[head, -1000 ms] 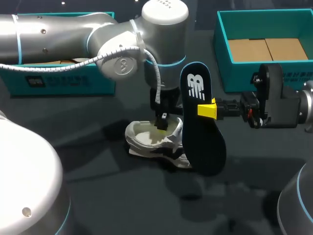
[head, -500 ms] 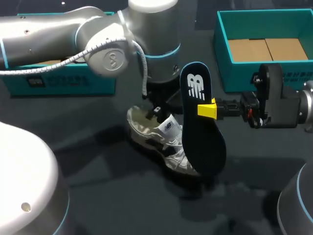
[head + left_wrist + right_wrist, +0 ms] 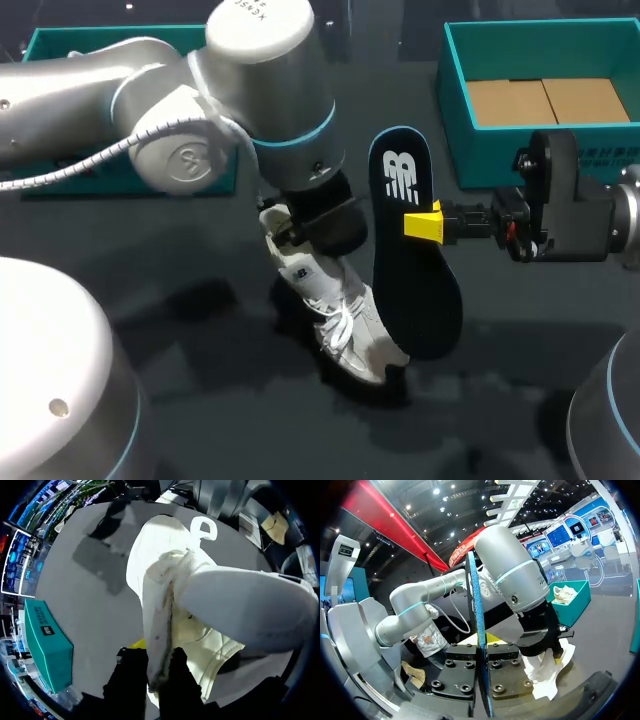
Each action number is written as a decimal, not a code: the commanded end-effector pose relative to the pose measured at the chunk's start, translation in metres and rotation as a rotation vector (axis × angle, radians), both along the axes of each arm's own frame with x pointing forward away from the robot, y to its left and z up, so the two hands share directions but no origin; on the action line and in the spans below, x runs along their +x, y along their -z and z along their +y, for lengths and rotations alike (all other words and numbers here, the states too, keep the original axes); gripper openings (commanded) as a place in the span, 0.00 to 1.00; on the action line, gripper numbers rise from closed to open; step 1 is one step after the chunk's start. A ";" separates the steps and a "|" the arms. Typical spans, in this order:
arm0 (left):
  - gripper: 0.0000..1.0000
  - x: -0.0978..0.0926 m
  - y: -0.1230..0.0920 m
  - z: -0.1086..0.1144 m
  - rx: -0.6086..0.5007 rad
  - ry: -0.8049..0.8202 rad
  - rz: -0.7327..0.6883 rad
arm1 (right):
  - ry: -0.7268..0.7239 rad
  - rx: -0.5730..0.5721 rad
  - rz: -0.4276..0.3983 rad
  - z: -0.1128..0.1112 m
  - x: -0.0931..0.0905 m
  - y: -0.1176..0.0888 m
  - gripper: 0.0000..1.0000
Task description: Take the shoe out of the shoebox, open the shoe tongue, remove and reinsert the insole, then place the shoe into the shoebox
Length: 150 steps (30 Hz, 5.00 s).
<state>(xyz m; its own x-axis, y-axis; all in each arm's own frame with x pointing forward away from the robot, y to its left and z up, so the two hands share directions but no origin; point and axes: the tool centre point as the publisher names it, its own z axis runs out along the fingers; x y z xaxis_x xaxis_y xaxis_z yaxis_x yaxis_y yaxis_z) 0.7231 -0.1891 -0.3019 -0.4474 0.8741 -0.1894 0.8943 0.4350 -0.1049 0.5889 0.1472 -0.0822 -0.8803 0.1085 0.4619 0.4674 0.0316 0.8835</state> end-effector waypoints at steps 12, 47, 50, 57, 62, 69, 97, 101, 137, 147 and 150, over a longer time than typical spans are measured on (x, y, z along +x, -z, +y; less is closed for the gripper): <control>0.00 -0.003 0.013 -0.007 -0.013 0.411 0.048 | 0.003 -0.001 0.001 0.002 -0.001 0.000 0.00; 0.25 -0.023 0.076 -0.025 0.156 0.420 0.038 | 0.003 -0.001 0.001 0.002 -0.001 0.000 0.00; 0.65 -0.023 0.071 -0.024 0.147 0.415 0.018 | 0.003 -0.001 0.001 0.002 -0.001 0.000 0.00; 1.00 -0.019 0.033 -0.015 0.031 0.391 -0.076 | 0.003 -0.001 0.001 0.002 -0.001 0.000 0.00; 1.00 -0.011 -0.012 -0.006 -0.165 0.346 -0.205 | 0.003 -0.001 0.001 0.002 -0.001 0.000 0.00; 1.00 -0.009 -0.025 -0.003 -0.261 0.318 -0.236 | 0.003 -0.001 0.001 0.002 -0.001 0.000 0.00; 1.00 0.025 -0.102 -0.013 -0.916 0.335 -0.457 | 0.003 -0.001 0.001 0.002 -0.001 0.000 0.00; 1.00 0.025 -0.102 -0.013 -0.916 0.335 -0.457 | 0.003 -0.001 0.001 0.002 -0.001 0.000 0.00; 1.00 0.024 -0.165 0.019 -1.104 0.405 -0.565 | 0.052 0.081 0.410 -0.011 0.118 0.035 0.00; 1.00 0.023 -0.165 0.017 -1.106 0.400 -0.565 | 0.052 0.081 0.410 -0.011 0.118 0.035 0.00; 1.00 0.023 -0.166 0.015 -1.132 0.405 -0.545 | 0.075 0.061 0.506 -0.005 0.138 0.042 0.00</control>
<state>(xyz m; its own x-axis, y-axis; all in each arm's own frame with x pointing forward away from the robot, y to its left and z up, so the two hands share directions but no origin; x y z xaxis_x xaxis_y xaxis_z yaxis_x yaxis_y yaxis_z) 0.7421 -0.1727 -0.1345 0.1685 0.1699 -0.9709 0.9832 0.0410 0.1778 0.7129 0.1312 -0.1204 -0.5699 0.1090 0.8145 0.8116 -0.0802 0.5786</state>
